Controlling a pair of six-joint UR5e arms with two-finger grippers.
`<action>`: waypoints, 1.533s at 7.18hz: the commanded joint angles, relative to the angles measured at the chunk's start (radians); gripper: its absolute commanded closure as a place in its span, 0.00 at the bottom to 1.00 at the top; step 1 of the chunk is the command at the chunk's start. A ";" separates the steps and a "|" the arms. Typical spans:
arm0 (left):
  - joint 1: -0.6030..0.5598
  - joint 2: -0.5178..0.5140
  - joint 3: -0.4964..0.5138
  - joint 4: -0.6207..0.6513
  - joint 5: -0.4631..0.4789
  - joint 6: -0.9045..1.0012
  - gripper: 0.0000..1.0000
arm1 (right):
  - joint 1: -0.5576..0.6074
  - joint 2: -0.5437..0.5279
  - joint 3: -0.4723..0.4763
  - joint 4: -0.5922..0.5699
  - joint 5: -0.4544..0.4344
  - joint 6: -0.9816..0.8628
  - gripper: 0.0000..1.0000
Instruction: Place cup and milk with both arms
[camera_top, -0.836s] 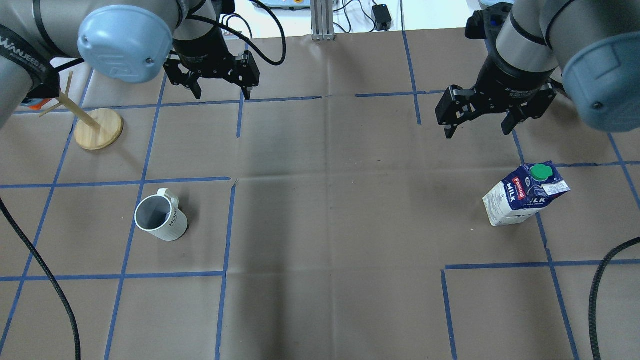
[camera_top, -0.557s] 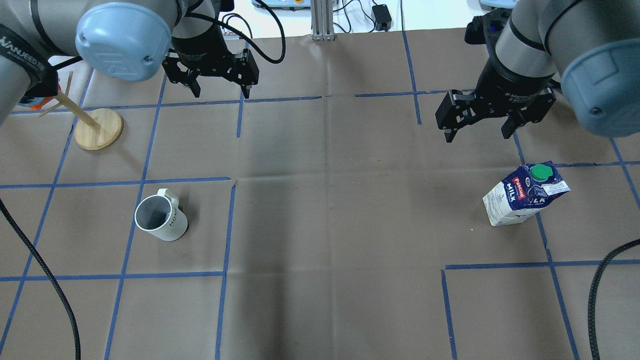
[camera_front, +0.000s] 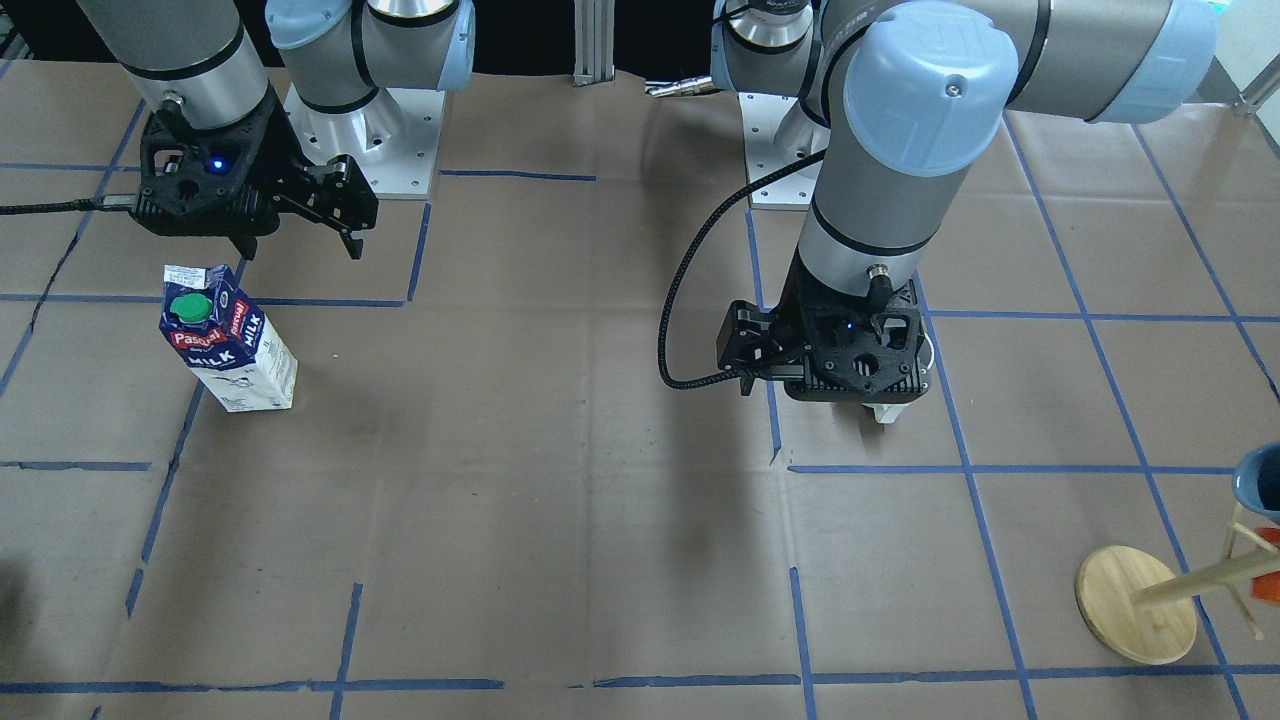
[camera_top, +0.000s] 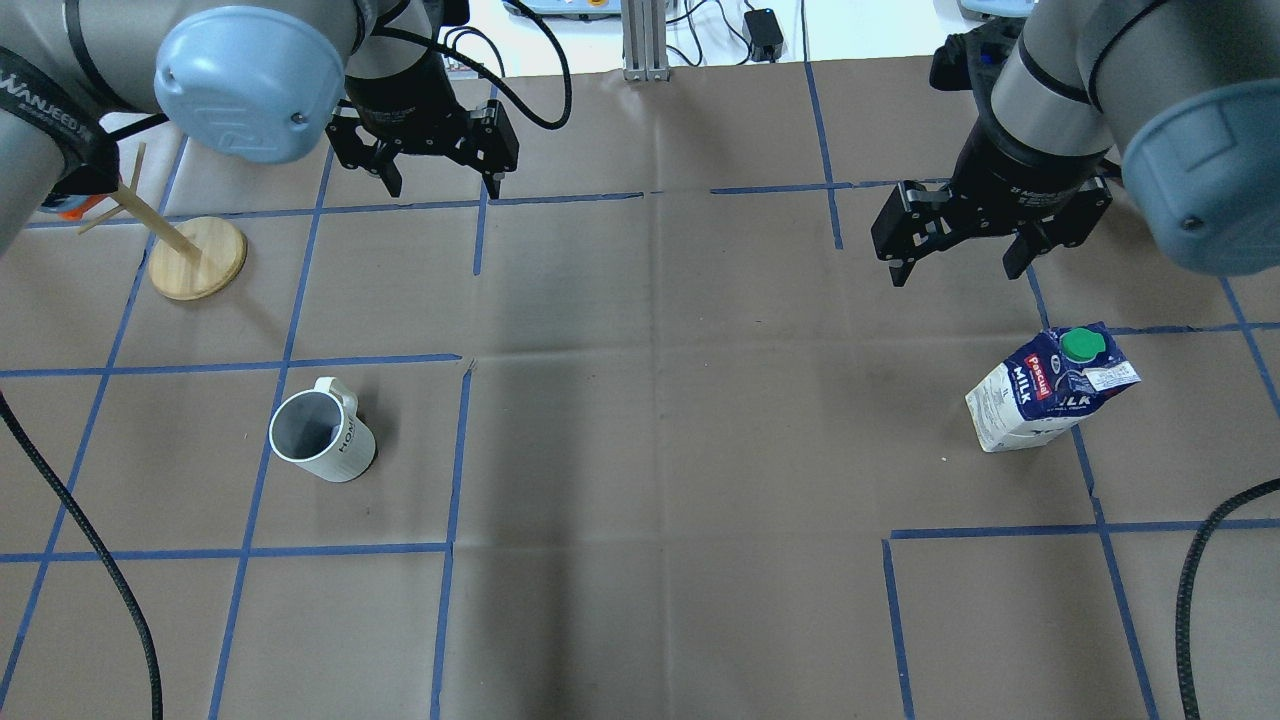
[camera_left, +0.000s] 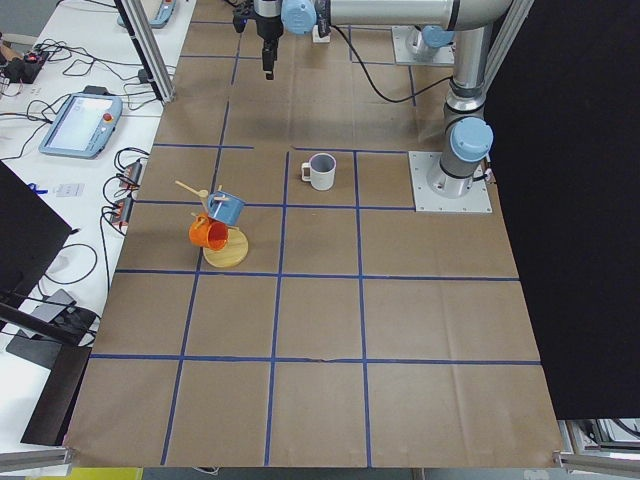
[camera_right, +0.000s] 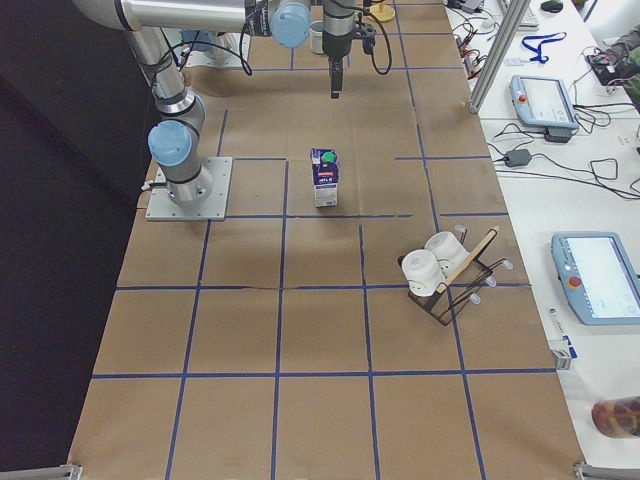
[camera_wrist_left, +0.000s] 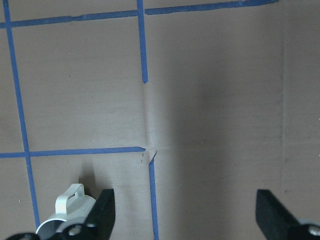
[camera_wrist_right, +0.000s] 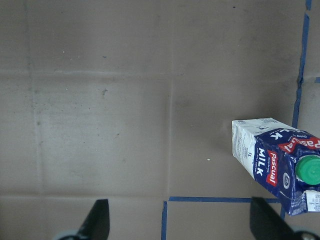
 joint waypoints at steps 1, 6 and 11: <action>0.001 0.016 -0.024 0.001 0.003 0.014 0.01 | 0.000 -0.001 0.000 -0.001 0.001 -0.001 0.00; 0.004 0.043 -0.028 -0.059 0.004 -0.004 0.00 | 0.000 0.001 0.000 -0.006 0.001 -0.004 0.00; 0.103 0.209 -0.242 -0.039 0.009 0.133 0.00 | 0.000 0.001 0.000 -0.006 0.001 -0.004 0.00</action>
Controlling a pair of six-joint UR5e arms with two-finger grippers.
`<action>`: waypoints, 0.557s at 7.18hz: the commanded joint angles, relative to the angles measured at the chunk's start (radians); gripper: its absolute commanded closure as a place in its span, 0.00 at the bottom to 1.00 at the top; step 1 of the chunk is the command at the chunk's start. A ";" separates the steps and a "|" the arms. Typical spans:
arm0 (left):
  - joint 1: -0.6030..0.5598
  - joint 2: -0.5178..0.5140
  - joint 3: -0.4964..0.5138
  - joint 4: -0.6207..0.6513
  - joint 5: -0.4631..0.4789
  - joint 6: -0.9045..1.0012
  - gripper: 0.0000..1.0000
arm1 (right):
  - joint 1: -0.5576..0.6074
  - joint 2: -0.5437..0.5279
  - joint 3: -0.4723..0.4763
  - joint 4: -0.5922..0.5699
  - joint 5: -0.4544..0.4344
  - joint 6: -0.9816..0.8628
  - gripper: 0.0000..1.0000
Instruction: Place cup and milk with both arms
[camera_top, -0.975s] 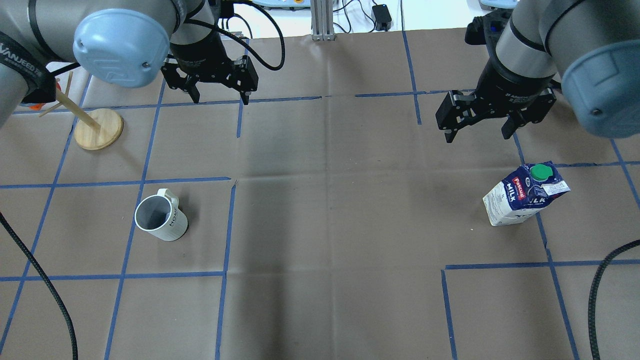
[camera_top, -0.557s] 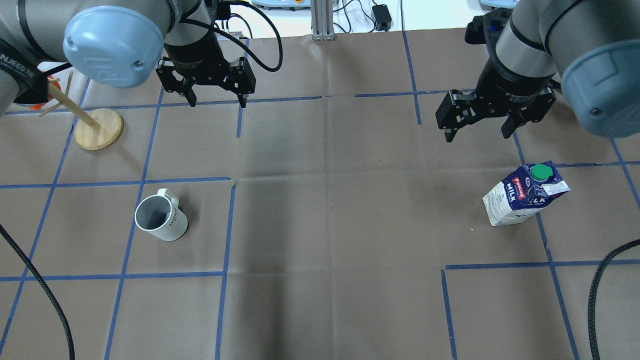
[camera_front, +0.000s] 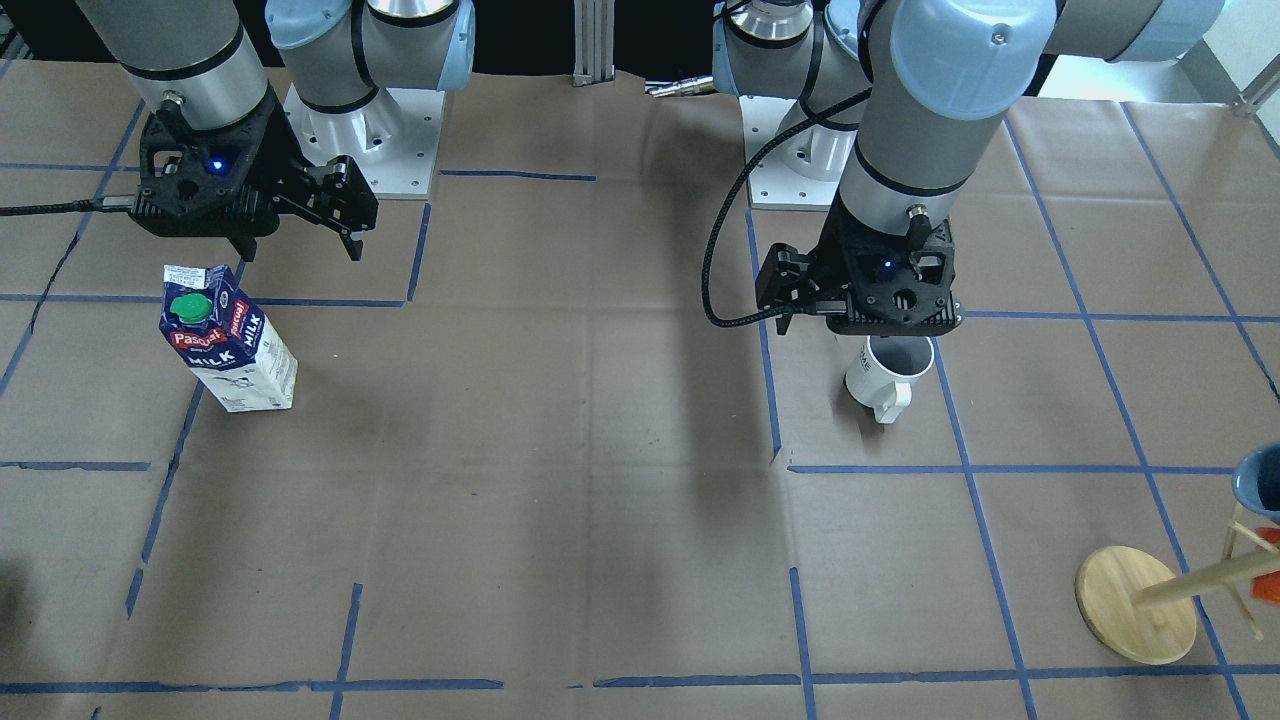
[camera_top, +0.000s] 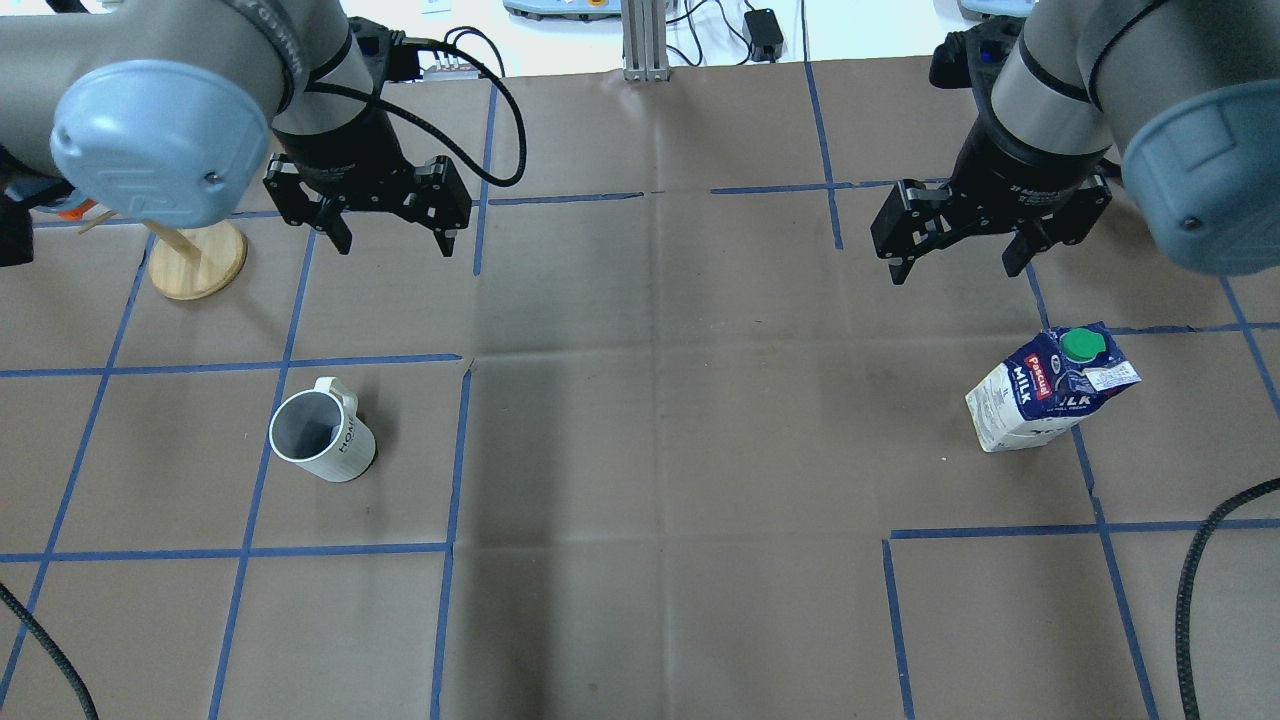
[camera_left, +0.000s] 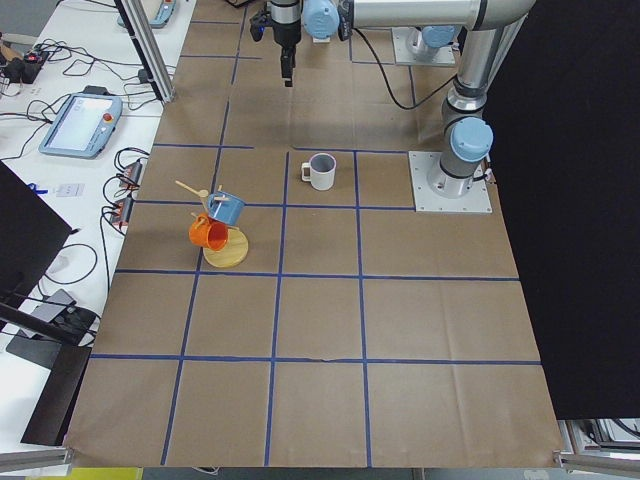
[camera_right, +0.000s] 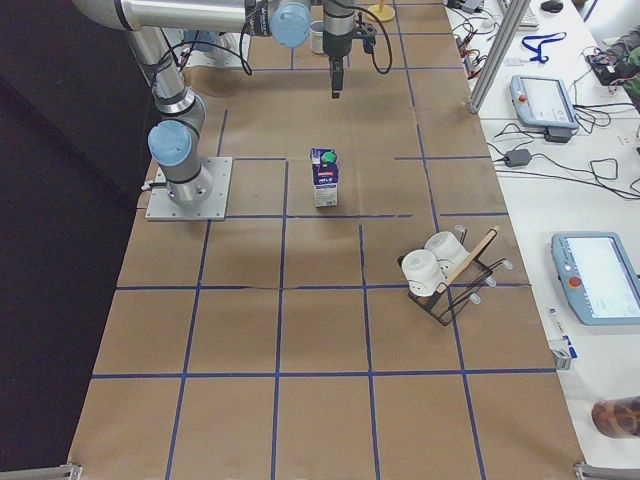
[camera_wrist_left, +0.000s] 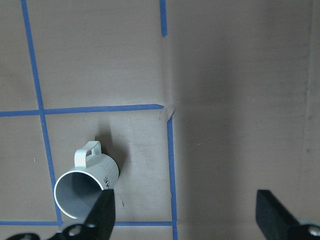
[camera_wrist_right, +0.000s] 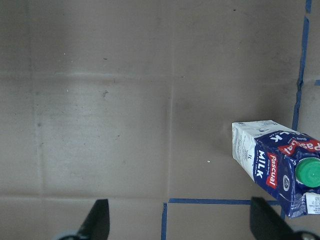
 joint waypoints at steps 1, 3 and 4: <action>0.059 0.085 -0.097 0.022 -0.001 0.141 0.00 | 0.000 0.000 0.000 0.000 -0.001 0.000 0.00; 0.151 0.110 -0.135 0.026 -0.001 0.288 0.00 | 0.000 0.002 0.000 0.000 0.000 0.000 0.00; 0.199 0.131 -0.182 0.024 -0.001 0.331 0.00 | 0.000 0.000 0.000 0.000 -0.001 0.000 0.00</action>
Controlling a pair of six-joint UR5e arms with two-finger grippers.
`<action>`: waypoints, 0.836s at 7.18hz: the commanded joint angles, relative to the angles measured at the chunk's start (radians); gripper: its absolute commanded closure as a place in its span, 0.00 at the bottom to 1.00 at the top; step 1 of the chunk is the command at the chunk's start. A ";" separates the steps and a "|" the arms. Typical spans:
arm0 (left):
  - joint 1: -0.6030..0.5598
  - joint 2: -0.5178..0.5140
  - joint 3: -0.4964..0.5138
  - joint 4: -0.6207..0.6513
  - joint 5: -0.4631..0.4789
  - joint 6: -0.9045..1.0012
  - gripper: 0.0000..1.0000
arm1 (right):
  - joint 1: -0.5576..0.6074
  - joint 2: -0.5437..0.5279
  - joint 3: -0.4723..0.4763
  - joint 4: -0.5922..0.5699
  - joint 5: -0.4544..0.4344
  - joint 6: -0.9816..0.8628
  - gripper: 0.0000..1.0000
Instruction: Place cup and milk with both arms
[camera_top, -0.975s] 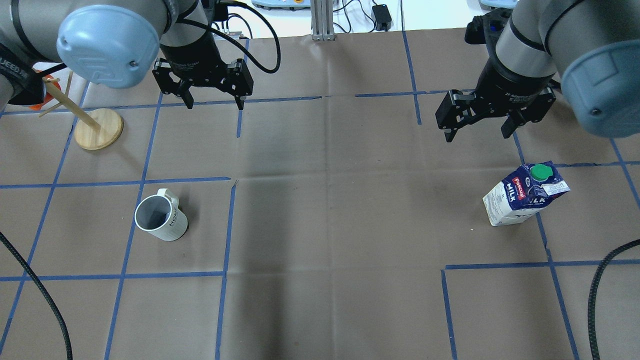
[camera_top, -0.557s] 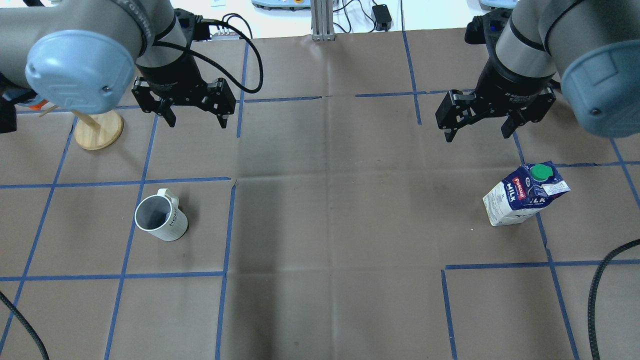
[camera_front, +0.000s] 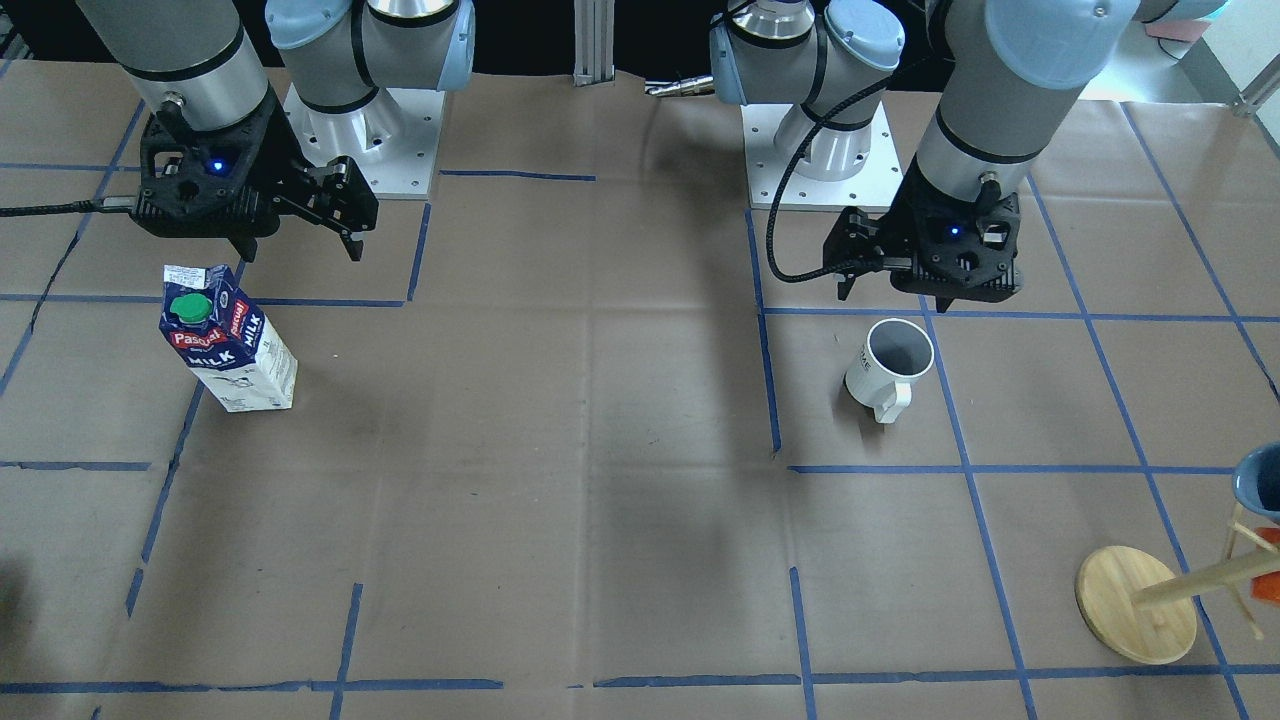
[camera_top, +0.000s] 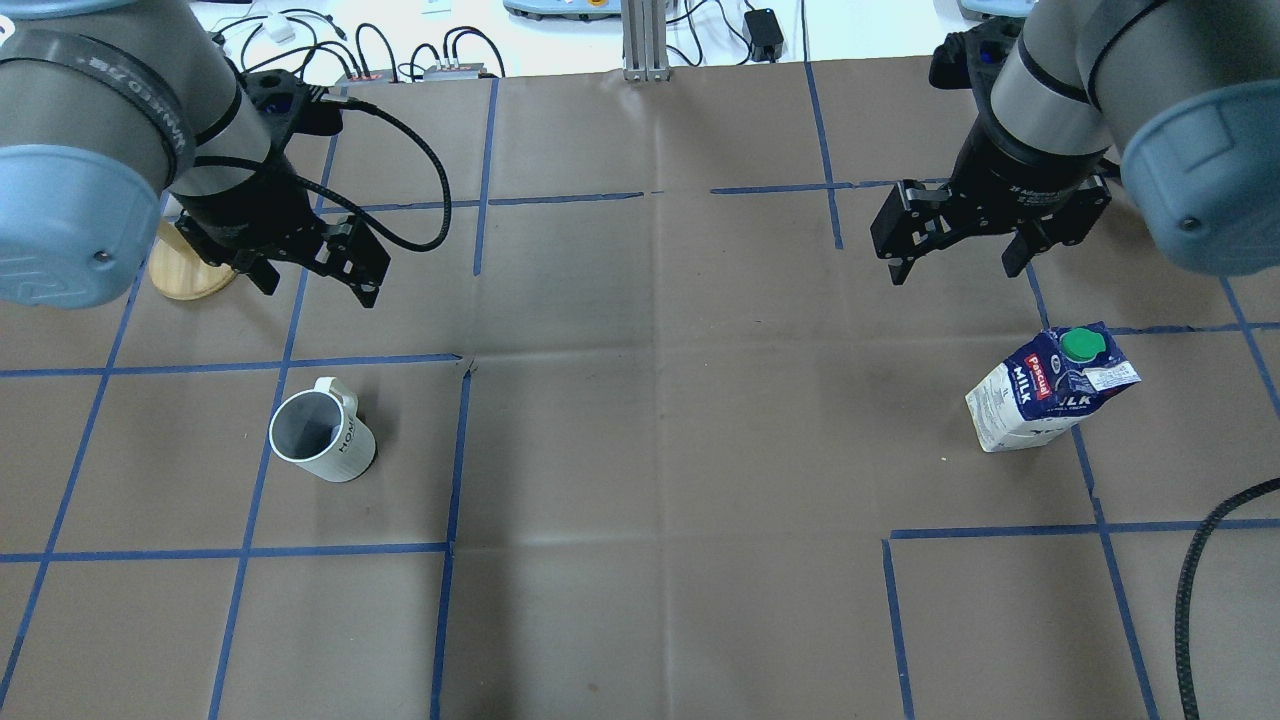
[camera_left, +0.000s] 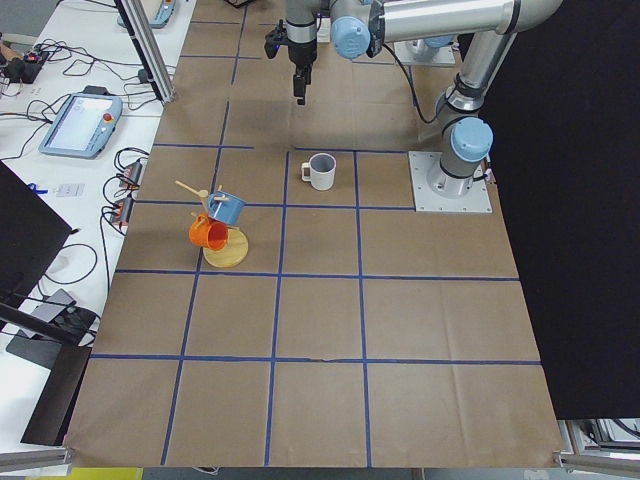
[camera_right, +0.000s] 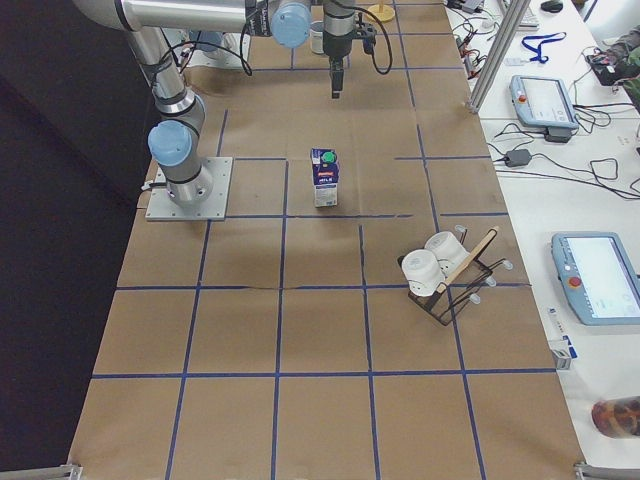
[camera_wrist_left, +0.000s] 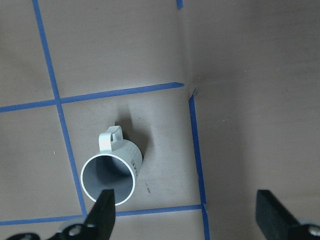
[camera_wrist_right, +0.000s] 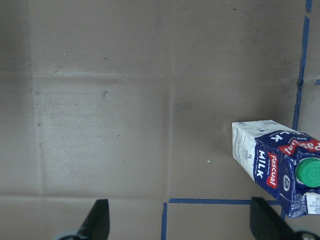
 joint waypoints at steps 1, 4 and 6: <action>0.123 0.056 -0.149 0.062 0.000 0.071 0.01 | 0.000 -0.001 0.000 0.000 -0.001 0.000 0.00; 0.292 0.041 -0.370 0.399 -0.003 0.222 0.00 | 0.000 0.002 0.000 0.000 -0.001 0.000 0.00; 0.293 0.027 -0.431 0.438 -0.003 0.230 0.00 | 0.000 -0.001 -0.002 0.000 -0.001 -0.002 0.00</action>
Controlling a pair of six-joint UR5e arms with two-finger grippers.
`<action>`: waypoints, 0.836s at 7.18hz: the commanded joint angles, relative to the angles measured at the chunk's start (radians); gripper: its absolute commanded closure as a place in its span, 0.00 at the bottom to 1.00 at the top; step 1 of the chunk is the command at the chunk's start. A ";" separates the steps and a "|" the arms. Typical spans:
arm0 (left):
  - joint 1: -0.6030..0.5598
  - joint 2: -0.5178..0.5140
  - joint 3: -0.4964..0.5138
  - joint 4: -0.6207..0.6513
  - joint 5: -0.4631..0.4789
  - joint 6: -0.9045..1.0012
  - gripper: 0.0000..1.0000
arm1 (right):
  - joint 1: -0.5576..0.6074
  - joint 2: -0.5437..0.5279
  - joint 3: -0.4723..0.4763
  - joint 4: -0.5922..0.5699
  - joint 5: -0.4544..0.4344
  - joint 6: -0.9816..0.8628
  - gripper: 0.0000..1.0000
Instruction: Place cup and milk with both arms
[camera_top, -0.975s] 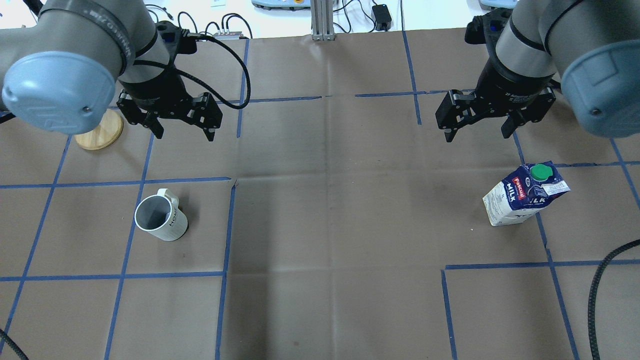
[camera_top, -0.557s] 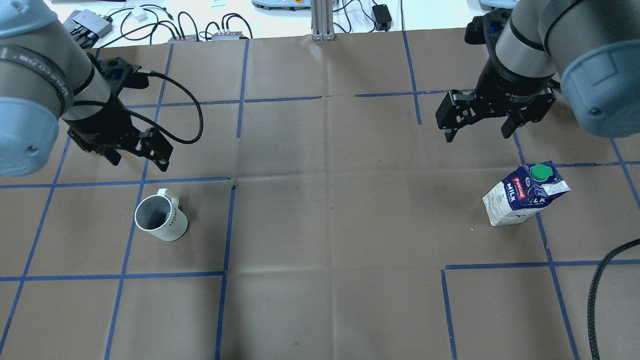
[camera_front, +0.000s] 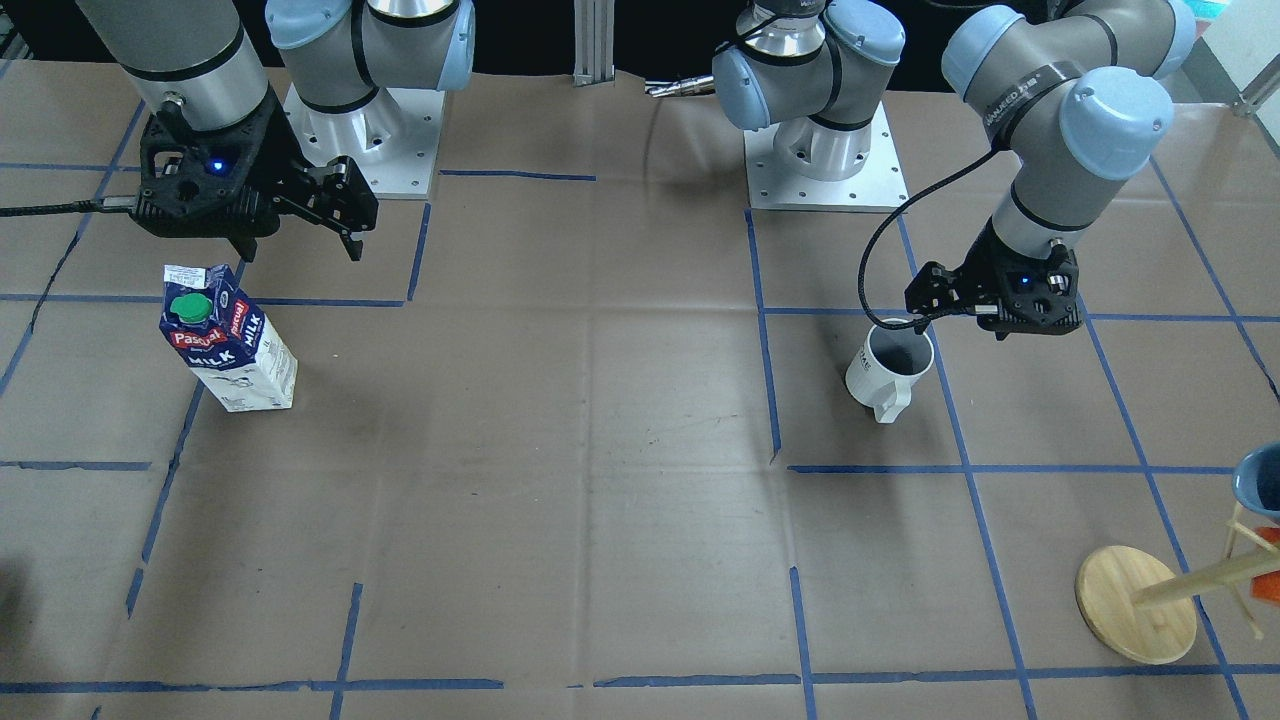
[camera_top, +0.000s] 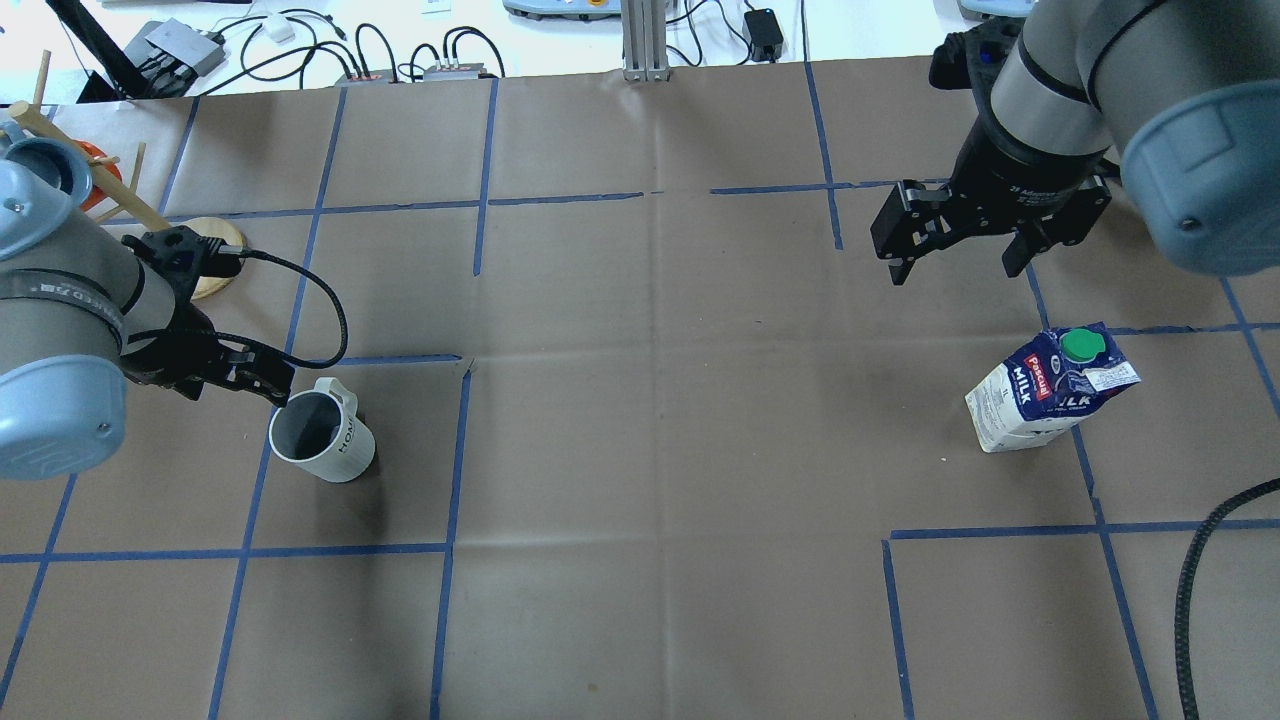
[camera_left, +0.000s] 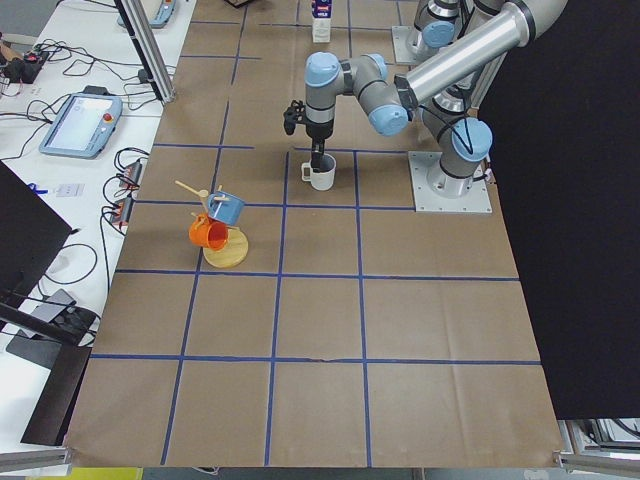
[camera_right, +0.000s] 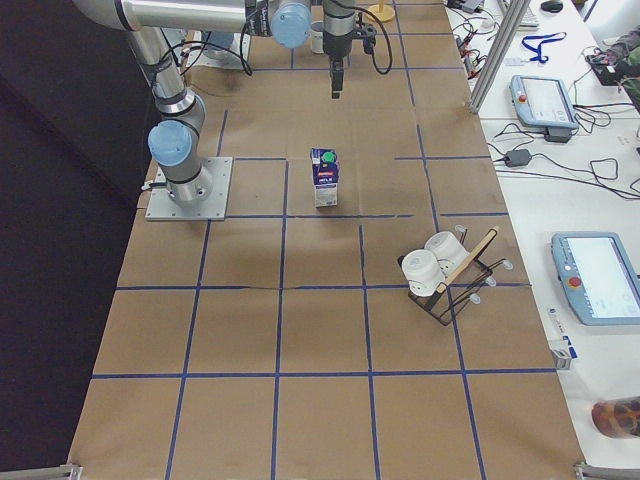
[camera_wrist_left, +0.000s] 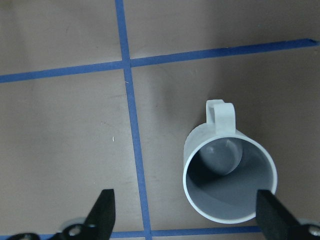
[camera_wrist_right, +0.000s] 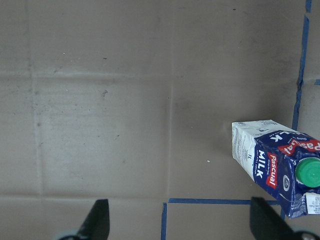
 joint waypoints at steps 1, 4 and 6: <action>0.008 -0.025 -0.043 0.056 0.000 0.011 0.01 | -0.002 -0.003 0.001 0.000 0.000 -0.001 0.00; 0.012 -0.057 -0.056 0.056 0.000 -0.052 0.09 | -0.002 0.000 0.001 -0.008 0.000 -0.001 0.00; 0.014 -0.083 -0.055 0.057 -0.001 -0.053 0.18 | -0.002 0.000 0.001 -0.009 0.000 -0.001 0.00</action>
